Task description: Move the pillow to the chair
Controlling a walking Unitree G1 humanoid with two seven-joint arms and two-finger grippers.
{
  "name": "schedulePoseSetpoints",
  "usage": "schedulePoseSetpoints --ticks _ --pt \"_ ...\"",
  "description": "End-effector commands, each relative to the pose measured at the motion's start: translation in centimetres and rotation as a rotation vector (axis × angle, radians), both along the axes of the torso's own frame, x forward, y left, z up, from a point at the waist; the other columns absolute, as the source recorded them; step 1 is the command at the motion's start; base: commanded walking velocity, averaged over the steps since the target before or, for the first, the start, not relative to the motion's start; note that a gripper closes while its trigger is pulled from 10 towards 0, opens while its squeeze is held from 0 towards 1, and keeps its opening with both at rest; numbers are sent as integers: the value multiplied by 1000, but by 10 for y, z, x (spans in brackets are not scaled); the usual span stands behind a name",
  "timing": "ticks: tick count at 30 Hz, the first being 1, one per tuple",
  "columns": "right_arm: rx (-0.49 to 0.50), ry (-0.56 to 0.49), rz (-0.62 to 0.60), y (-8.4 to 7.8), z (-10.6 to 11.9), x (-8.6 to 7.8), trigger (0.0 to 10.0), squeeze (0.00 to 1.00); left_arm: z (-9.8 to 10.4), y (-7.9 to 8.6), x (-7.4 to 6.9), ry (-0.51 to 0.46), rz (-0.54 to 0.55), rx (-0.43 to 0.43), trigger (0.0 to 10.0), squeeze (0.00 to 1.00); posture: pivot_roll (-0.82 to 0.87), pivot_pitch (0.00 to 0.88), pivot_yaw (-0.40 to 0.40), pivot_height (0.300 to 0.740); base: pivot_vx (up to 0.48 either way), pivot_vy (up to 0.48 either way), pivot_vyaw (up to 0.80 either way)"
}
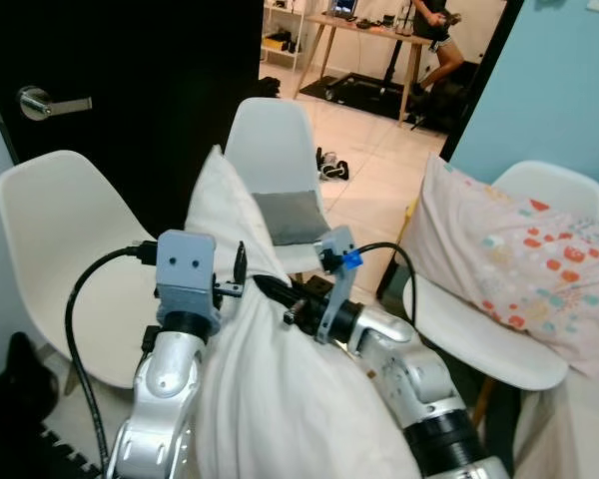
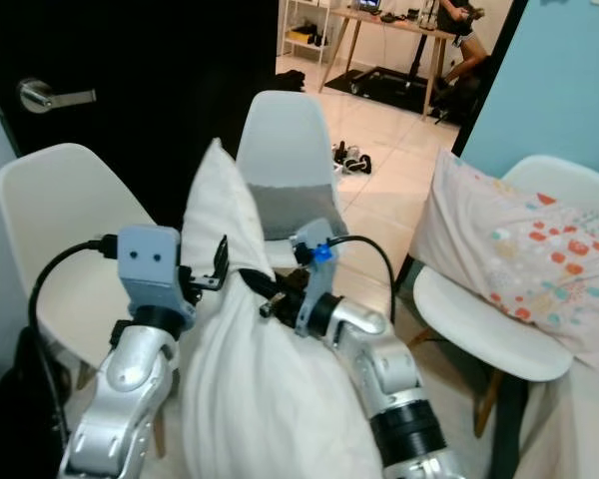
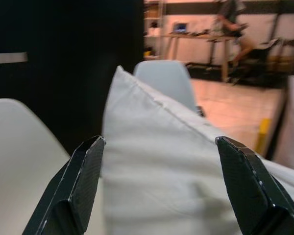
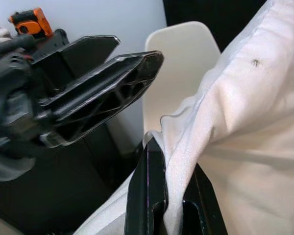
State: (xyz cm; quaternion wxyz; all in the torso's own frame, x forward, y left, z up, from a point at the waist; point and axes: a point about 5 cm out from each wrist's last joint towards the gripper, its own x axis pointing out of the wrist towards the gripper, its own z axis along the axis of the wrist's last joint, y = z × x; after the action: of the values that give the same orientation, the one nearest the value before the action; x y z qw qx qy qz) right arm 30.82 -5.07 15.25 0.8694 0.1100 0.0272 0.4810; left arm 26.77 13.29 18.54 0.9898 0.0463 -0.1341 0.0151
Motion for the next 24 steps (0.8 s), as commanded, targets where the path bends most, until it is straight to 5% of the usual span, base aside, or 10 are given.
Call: schedulePoseSetpoints --ticks 1,24 --pt "38 -72 -6 -4 18 3 10000 0 -2 -5 0 9 -23 2 10000 0 27 0 -139 740 289 0 0" --pt "41 -65 -5 -3 16 2 10000 0 -3 -6 0 15 -27 15 10000 0 30 0 -133 740 391 0 0"
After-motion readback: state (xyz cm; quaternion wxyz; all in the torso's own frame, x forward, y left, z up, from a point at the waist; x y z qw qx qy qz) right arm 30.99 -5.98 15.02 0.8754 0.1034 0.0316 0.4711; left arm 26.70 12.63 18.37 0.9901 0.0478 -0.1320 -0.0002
